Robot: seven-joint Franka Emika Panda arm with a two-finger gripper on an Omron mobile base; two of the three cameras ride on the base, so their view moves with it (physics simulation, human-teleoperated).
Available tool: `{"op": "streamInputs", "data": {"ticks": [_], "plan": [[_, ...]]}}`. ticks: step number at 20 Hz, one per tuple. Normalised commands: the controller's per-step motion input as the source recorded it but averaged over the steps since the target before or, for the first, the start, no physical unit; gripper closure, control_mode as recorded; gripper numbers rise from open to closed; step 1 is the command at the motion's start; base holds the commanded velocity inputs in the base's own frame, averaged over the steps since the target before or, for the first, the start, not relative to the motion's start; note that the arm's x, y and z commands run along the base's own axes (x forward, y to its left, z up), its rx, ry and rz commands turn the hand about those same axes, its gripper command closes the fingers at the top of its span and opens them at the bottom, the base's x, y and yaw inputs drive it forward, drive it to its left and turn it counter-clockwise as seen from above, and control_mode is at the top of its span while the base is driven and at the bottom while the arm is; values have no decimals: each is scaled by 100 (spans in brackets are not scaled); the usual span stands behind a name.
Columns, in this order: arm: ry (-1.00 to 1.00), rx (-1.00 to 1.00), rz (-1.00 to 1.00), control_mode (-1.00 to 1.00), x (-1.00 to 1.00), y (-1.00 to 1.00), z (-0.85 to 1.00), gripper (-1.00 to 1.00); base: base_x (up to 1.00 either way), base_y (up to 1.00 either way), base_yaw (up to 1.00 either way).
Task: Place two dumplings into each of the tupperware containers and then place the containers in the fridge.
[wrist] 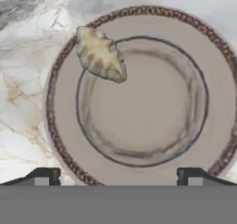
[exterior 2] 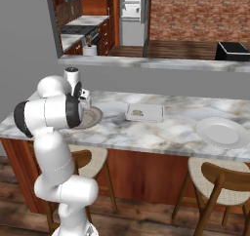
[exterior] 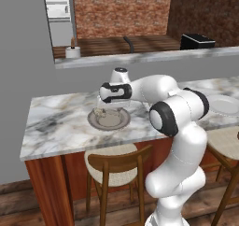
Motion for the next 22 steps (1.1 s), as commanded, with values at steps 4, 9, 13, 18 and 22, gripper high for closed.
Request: {"op": "streamInputs", "data": {"ticks": [4,9,13,18,22], "plan": [[0,0,7,-100,58,7,-10,-100,0,0,0],[0,0,8,-100,12,25,-26,-100,0,0,0],[0,0,5,-100,12,25,-33,-100,0,0,0],[-4,0,0,-100,26,2,-8,-100,0,0,0],[-3,0,0,-100,27,0,-7,-100,0,0,0]]}}
